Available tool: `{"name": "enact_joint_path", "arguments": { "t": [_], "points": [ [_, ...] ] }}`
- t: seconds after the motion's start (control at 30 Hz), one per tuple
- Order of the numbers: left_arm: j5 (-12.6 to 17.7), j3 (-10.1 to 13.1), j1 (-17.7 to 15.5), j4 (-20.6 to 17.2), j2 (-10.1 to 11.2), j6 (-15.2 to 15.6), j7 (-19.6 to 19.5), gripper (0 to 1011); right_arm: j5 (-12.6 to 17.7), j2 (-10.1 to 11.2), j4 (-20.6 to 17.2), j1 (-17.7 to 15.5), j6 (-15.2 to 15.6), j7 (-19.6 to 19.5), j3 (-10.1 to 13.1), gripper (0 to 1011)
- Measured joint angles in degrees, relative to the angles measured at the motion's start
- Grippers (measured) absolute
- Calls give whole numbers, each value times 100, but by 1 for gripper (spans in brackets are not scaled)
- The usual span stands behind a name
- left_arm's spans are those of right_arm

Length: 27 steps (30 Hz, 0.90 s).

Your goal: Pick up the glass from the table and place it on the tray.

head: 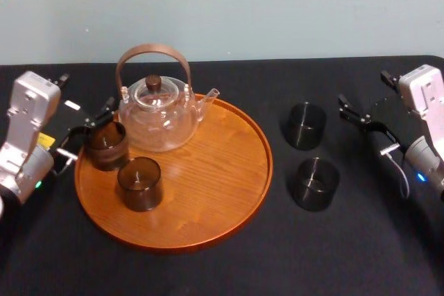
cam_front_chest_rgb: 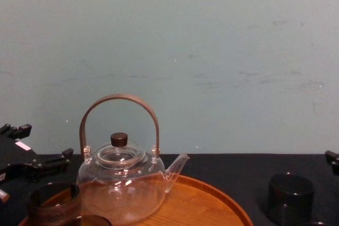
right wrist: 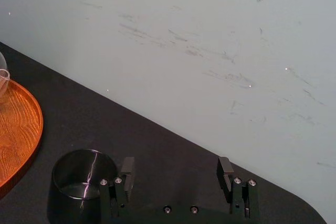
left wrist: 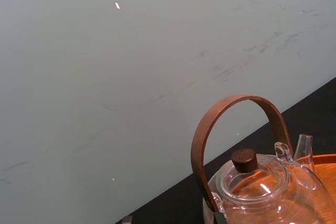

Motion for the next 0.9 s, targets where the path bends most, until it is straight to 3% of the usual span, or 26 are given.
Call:
{"name": "enact_joint_path", "arguments": {
  "t": [0.9],
  "points": [
    [0,0,0,0,0,0,0,1001,0,0,0,0,0,0,0,1002]
  ]
}}
